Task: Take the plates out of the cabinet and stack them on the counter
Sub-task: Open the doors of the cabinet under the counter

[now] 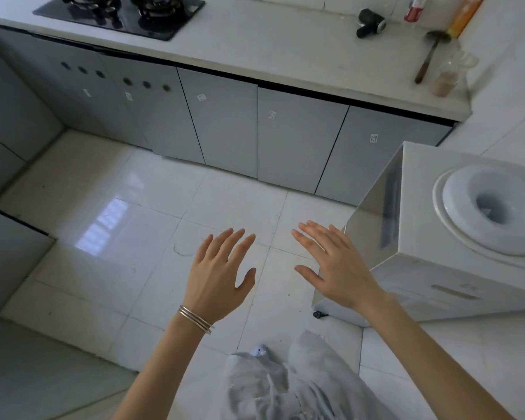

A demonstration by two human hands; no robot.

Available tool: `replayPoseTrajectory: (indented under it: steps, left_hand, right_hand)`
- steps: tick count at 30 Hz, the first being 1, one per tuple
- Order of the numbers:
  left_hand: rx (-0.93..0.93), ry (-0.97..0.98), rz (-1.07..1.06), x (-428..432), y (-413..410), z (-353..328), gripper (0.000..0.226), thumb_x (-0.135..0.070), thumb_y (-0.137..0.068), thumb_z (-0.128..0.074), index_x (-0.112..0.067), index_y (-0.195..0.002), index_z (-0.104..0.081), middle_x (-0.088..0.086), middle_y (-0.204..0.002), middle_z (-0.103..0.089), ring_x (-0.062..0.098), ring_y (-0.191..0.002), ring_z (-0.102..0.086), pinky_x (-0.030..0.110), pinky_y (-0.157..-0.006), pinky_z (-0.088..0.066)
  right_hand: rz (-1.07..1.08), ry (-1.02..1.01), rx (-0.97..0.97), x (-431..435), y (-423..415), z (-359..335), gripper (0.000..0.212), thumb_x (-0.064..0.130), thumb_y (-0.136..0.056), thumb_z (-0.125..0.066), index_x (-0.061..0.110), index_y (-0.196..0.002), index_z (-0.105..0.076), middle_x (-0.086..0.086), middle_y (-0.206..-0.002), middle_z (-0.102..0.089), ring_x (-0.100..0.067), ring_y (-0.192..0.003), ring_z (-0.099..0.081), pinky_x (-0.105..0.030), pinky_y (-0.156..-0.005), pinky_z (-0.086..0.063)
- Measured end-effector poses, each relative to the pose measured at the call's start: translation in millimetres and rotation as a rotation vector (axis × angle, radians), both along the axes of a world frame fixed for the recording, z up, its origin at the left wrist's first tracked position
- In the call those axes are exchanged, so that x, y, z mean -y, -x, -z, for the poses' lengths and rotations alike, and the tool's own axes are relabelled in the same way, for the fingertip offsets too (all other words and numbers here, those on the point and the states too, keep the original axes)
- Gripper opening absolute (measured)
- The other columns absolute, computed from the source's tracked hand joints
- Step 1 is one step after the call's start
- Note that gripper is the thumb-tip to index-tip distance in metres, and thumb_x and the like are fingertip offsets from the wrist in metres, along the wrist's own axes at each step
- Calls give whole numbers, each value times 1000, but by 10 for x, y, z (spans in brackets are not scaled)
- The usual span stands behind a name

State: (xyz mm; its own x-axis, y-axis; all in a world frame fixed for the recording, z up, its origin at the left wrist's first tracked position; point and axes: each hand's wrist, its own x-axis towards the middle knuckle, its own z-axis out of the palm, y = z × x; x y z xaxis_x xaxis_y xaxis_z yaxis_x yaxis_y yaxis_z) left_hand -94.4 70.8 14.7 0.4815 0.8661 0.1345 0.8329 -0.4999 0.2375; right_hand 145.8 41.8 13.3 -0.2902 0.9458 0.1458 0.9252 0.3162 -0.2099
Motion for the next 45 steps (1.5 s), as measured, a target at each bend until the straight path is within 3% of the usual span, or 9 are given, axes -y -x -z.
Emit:
replayPoseTrajectory:
  steps: [14, 23, 27, 31, 34, 45]
  left_hand:
    - [44, 22, 1, -746, 139, 82, 52, -41, -86, -42, -19, -133, -52, 4, -134, -57, 26, -126, -52, 45, -106, -40]
    - [-8, 0, 13, -1963, 87, -62, 52, -41, -87, -42, -19, -133, -53, 4, -135, -57, 26, -128, -51, 45, -108, -36]
    - [-15, 22, 10, -2397, 80, -16, 53, -41, -86, -42, -20, -133, -52, 3, -135, -57, 25, -127, -51, 45, -108, -35]
    - [-36, 21, 28, -2787, 92, 70, 53, -43, -87, -42, -22, -134, -51, 1, -135, -57, 25, -128, -51, 43, -109, -32]
    - [-25, 3, 60, -3109, 127, 79, 52, -42, -86, -42, -21, -133, -53, 1, -134, -58, 25, -127, -52, 44, -108, -32]
    - [-4, -22, 256, -4784, 487, 109, 50, -40, -84, -46, -20, -129, -56, 0, -130, -60, 24, -124, -54, 42, -106, -38]
  right_hand:
    - [-54, 41, 20, -798, 184, 92, 55, 46, -91, -38, 18, -139, -38, -3, -145, -41, -16, -136, -30, -38, -111, -17]
    - [-44, -3, -13, -2043, 159, -20, 56, 46, -90, -36, 17, -138, -40, -5, -143, -44, -17, -133, -32, -42, -112, -26]
    - [-37, -3, -28, -2510, 117, -55, 55, 46, -91, -35, 18, -138, -38, -4, -144, -42, -16, -134, -30, -38, -113, -18]
    - [-49, 7, -12, -2907, 109, -16, 55, 46, -90, -35, 18, -138, -39, -3, -145, -42, -15, -133, -32, -42, -113, -25]
    - [-23, 33, -1, -3165, 141, 25, 56, 46, -90, -34, 19, -139, -38, -1, -146, -39, -14, -135, -29, -37, -115, -17]
    - [177, 11, 16, -4417, 519, 165, 56, 45, -90, -35, 16, -136, -42, -2, -142, -44, -14, -131, -30, -41, -113, -26]
